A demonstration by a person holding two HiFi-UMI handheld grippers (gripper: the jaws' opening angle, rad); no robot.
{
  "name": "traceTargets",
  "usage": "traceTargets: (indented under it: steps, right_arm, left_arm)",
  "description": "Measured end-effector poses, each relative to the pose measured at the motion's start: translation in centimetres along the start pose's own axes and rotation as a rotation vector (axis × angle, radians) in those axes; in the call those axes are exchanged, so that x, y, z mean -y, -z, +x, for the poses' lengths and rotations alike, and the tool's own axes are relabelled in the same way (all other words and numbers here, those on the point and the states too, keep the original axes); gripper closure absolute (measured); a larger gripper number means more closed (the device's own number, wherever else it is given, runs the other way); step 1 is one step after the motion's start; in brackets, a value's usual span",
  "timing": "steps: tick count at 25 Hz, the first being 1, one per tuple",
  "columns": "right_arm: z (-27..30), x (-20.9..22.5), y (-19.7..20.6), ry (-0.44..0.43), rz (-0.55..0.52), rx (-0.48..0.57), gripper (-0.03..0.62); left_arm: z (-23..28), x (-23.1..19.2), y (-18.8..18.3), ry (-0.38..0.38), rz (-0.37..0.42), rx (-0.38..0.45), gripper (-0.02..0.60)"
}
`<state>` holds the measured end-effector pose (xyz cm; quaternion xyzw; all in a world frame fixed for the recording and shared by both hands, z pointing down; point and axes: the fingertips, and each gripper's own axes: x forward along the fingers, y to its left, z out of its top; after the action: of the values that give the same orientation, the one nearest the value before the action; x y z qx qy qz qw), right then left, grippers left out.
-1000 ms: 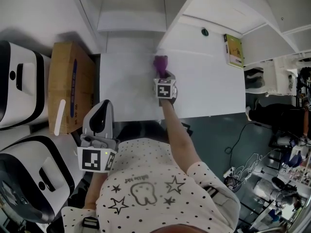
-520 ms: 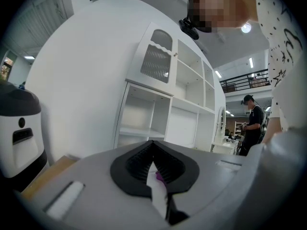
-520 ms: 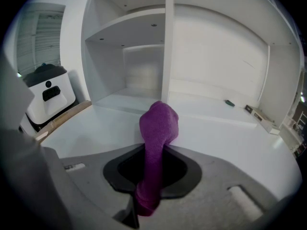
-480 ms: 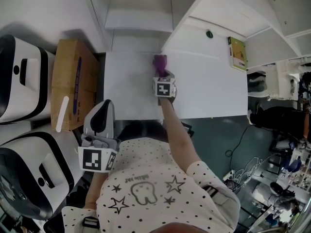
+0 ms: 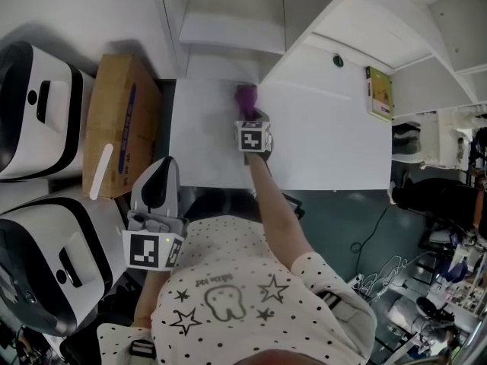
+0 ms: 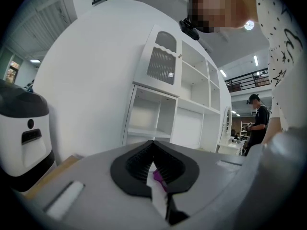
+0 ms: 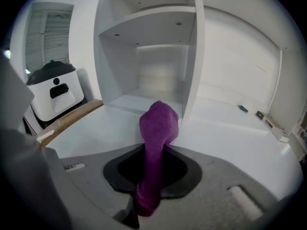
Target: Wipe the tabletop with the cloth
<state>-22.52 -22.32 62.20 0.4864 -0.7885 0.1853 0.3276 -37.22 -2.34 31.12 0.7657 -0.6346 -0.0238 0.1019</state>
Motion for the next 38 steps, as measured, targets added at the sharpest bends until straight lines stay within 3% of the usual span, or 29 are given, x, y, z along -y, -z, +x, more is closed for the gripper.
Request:
traceTargets:
  steps: [38]
  right_arm:
    - [1.9, -7.7, -2.2, -0.108, -0.054, 0.007, 0.531]
  left_arm:
    - [-1.0, -2.4, 0.0, -0.091, -0.017, 0.007, 0.586]
